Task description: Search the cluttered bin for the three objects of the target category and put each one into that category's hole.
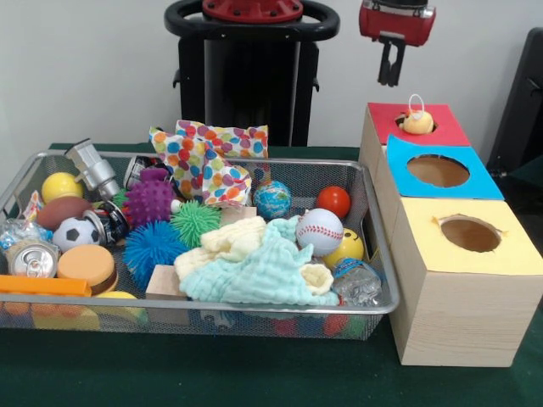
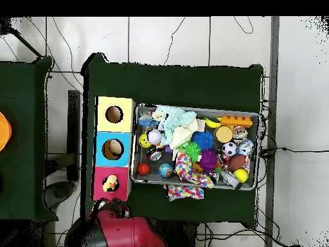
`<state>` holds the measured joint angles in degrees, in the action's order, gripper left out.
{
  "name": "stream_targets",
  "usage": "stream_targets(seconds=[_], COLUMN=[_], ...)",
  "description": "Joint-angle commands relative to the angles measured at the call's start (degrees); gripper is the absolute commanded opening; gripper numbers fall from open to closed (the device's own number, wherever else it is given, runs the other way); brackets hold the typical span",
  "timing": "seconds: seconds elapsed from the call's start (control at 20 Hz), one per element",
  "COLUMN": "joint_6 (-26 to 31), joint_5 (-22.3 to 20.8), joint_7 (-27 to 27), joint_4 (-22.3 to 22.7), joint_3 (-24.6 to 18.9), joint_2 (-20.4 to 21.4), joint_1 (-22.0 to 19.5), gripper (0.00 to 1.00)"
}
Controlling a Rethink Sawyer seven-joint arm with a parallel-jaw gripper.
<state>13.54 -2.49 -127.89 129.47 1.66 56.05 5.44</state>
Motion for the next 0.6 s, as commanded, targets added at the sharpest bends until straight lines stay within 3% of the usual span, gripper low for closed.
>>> stream_targets(seconds=[0.05,0.6], joint_6=[-9.6,-7.5], joint_5=[2.6,3.6], joint_7=[-10.1,-9.3], joint_4=[2.5,4.3], joint_3=[-7.0,-7.0], joint_2=[-0.7,4.1], joint_1=[-0.6,-1.4], gripper=[0.00,0.00])
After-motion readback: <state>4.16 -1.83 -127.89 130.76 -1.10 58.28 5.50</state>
